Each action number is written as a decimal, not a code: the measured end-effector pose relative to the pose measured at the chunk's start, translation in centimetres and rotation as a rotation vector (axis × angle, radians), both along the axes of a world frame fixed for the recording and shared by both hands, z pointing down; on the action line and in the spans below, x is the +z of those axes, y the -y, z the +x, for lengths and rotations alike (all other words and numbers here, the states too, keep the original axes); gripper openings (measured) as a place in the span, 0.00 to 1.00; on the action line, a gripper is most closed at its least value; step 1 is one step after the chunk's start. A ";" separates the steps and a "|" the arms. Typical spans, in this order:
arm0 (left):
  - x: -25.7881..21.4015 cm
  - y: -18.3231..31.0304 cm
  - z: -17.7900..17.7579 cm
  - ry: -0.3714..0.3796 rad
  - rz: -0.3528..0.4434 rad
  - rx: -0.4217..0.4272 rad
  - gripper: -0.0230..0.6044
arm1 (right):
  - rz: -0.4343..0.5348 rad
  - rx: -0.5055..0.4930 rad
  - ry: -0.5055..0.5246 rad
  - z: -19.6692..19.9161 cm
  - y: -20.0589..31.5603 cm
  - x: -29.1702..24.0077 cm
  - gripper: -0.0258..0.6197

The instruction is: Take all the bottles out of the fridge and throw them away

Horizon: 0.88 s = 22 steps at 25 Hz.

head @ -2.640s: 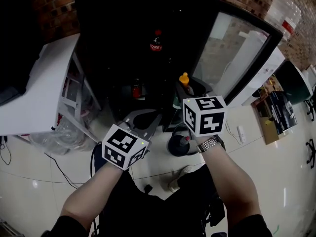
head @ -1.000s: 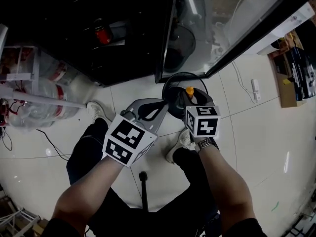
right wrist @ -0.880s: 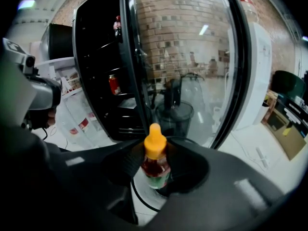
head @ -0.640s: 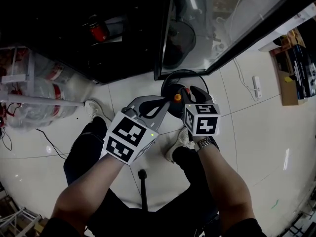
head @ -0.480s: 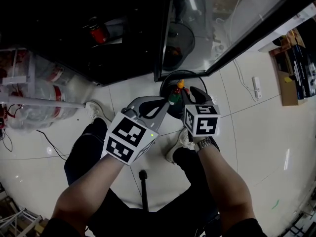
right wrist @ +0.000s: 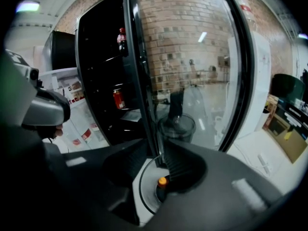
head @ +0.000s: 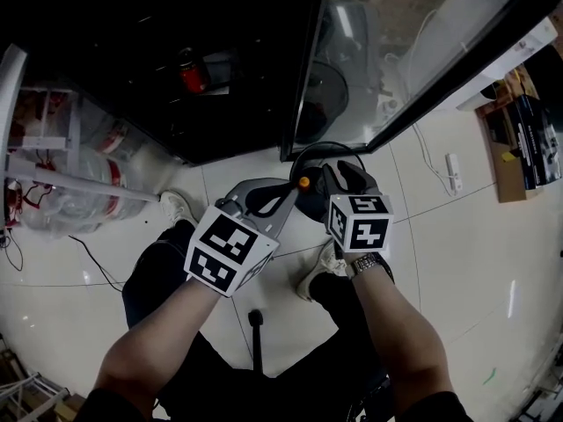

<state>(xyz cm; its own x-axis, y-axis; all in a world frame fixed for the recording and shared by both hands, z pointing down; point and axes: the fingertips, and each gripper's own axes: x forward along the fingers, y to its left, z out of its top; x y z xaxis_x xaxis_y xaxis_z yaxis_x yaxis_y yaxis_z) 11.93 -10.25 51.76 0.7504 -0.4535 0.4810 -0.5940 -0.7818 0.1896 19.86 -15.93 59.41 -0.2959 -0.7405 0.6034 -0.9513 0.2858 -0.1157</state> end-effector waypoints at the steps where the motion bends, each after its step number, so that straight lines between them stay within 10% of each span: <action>1: -0.5 0.1 -0.4 0.002 0.008 -0.006 0.04 | 0.014 -0.007 0.003 -0.4 0.1 -0.8 0.21; 22: -14.0 7.7 -10.1 -0.015 0.224 -0.133 0.04 | 0.378 -0.220 0.041 -14.5 8.1 -22.6 0.29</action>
